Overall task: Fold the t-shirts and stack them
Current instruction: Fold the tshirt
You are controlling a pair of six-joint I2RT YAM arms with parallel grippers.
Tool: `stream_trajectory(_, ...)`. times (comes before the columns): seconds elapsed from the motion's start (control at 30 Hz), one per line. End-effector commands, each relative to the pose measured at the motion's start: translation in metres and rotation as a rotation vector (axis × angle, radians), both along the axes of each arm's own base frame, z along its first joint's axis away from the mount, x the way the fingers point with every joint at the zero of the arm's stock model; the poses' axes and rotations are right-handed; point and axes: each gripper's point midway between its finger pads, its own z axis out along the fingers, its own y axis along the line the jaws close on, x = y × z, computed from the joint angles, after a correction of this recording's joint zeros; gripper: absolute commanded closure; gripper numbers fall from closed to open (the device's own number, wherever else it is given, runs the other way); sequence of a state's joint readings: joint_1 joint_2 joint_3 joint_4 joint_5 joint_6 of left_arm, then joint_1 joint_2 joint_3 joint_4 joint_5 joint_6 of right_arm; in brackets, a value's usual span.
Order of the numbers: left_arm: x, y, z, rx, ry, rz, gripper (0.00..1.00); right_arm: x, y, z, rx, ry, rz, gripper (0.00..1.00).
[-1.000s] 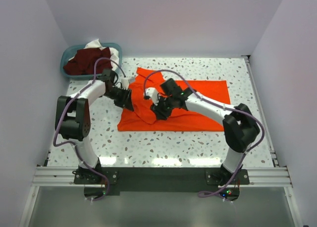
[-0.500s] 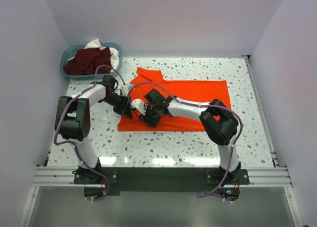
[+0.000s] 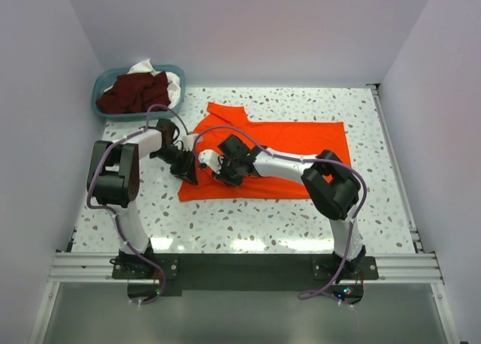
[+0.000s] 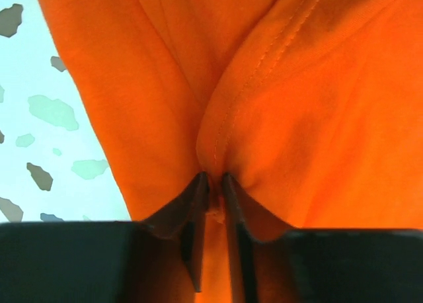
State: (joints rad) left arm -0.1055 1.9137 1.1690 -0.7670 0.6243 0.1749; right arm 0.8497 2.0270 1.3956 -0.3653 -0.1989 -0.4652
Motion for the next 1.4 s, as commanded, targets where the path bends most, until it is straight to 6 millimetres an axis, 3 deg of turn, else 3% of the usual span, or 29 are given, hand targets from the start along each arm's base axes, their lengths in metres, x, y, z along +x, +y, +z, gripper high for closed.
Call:
stream_trajectory(0.0, -0.004, 0.011, -0.012, 0.057, 0.021, -0.004, 0.81, 0.027, 0.008, 0.030, 0.053, -0.092, -0.023, 0.83)
stream_trajectory(0.1, -0.005, 0.013, -0.014, 0.071, 0.023, -0.004, 0.82, 0.041, 0.004, 0.040, 0.070, -0.115, -0.059, 1.00)
stream_trajectory(0.23, -0.005, 0.015, -0.016, 0.079, 0.026, 0.000, 0.82, 0.071, -0.004, 0.056, 0.111, -0.146, -0.139, 1.00)
stream_trajectory(0.47, -0.001, 0.016, -0.017, 0.087, 0.016, 0.001, 0.82, 0.099, -0.027, 0.039, 0.073, -0.139, -0.217, 1.00)
stream_trajectory(0.53, 0.003, 0.015, -0.012, 0.080, -0.006, -0.001, 0.77, 0.102, -0.031, 0.033, 0.063, -0.128, -0.225, 1.00)
stream_trajectory(0.63, 0.017, 0.009, 0.009, 0.030, -0.105, -0.005, 0.68, 0.099, -0.033, 0.022, 0.051, -0.097, -0.225, 1.00)
stream_trajectory(0.67, 0.023, 0.003, 0.028, -0.016, -0.167, -0.009, 0.66, 0.099, -0.032, 0.021, 0.052, -0.093, -0.228, 1.00)
stream_trajectory(0.8, 0.051, -0.005, 0.067, -0.068, -0.354, 0.000, 0.62, 0.100, -0.032, 0.013, 0.044, -0.075, -0.252, 1.00)
stream_trajectory(0.9, 0.067, -0.013, 0.081, -0.117, -0.395, 0.023, 0.60, 0.105, -0.034, 0.011, 0.043, -0.078, -0.281, 1.00)
stream_trajectory(1.2, 0.084, -0.028, 0.053, -0.179, -0.259, 0.152, 0.53, 0.109, -0.038, 0.009, 0.045, -0.060, -0.310, 1.00)
stream_trajectory(1.37, 0.090, -0.037, 0.046, -0.189, -0.249, 0.147, 0.53, 0.108, -0.039, 0.009, 0.045, -0.051, -0.309, 1.00)
